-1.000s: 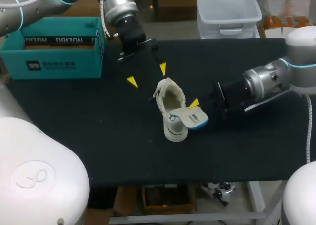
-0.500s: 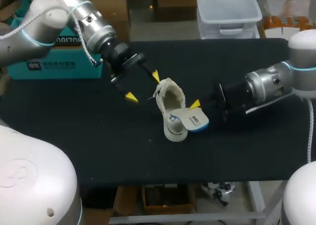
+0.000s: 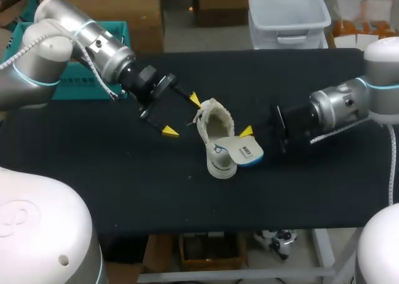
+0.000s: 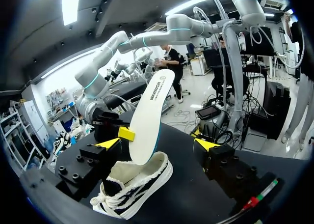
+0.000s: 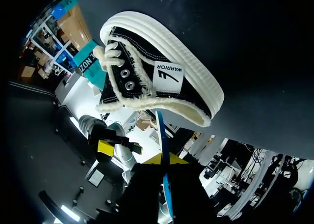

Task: Open the shoe tongue, take the insole out of the shoe, put the insole back into the shoe, and pack the shoe into the shoebox

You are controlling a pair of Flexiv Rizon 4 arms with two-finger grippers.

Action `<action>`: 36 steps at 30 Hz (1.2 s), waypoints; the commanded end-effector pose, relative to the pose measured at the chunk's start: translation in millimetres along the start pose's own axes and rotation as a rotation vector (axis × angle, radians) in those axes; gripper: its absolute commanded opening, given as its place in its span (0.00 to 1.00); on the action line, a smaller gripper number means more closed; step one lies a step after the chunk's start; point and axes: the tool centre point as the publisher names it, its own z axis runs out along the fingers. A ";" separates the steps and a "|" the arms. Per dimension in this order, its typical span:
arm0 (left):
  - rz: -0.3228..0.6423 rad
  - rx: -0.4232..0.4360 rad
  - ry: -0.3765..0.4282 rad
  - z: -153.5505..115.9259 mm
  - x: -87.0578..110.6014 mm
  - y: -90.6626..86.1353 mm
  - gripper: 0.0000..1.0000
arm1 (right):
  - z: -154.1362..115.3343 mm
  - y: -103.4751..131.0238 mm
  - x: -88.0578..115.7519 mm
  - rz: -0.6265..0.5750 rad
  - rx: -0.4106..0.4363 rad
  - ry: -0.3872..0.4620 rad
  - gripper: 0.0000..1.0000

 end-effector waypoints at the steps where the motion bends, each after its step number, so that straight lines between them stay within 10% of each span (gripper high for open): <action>1: 0.029 -0.042 -0.165 22.3 10.7 -4.2 1.00 | -5.6 1.5 -0.1 0.013 0.013 0.066 0.00; 36: 0.175 -0.048 -0.374 46.4 21.6 22.8 1.00 | 17.3 17.6 -0.7 0.030 -0.030 0.234 0.00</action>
